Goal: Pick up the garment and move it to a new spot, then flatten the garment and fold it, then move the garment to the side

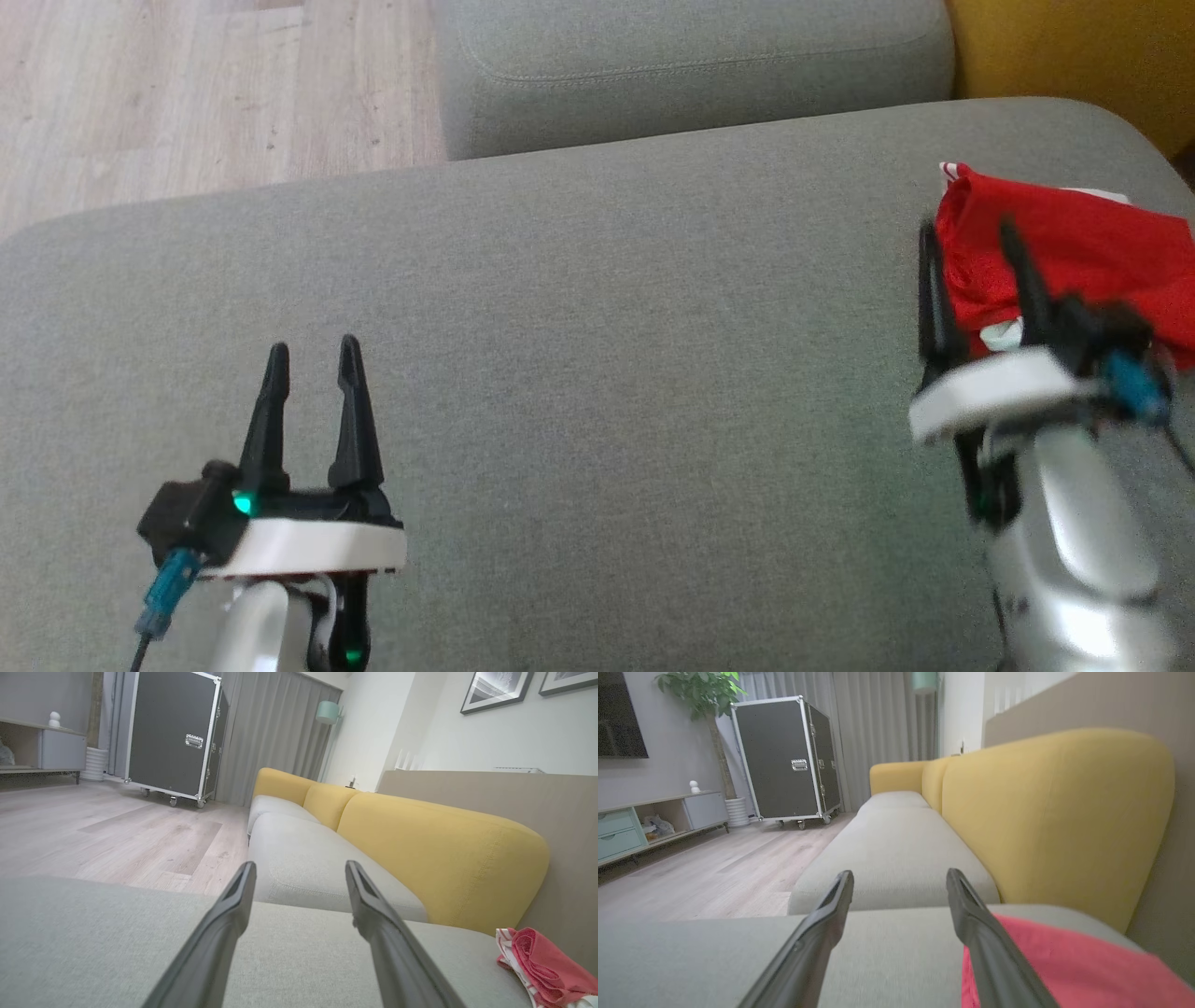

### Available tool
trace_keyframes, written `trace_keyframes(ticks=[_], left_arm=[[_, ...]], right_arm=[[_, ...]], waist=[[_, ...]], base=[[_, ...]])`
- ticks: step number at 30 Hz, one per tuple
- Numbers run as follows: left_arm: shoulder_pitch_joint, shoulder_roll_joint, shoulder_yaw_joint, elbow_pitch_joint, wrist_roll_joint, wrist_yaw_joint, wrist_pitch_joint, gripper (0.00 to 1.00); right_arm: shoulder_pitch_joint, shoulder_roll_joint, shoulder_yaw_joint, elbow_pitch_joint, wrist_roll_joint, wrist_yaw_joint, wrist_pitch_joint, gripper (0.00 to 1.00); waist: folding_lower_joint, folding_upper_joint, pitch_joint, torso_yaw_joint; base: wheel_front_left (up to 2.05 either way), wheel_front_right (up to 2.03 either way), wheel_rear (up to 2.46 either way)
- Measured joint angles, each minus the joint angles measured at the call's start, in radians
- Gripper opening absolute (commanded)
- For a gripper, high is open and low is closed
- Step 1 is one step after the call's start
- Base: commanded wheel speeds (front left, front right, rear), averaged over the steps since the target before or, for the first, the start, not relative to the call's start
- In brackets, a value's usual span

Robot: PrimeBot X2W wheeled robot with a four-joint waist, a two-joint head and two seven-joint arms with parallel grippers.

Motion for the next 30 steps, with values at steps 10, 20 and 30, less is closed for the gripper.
trace_keyframes(ticks=[10, 20, 30], left_arm=[[0.039, 0.0, 0.006, 0.048, -0.023, 0.0, 0.0, 1.0], [0.04, 0.0, 0.011, 0.06, -0.052, 0.007, 0.0, 1.0], [0.04, 0.0, 0.03, 0.093, -0.059, 0.03, 0.0, 1.0]], right_arm=[[0.205, 0.01, 0.05, -0.085, 0.131, 0.0, -0.001, 1.0], [0.206, 0.01, 0.064, -0.116, 0.131, 0.0, -0.002, 1.0], [0.206, 0.01, 0.073, -0.117, 0.131, 0.0, -0.002, 1.0]], waist=[[0.0002, 0.0, 0.0, 0.008], [0.0001, 0.0, -0.006, 0.011], [0.0001, 0.0, -0.014, 0.009]], base=[[0.0, 0.0, 0.0], [0.0, 0.0, 0.0], [0.0, 0.0, 0.0]])
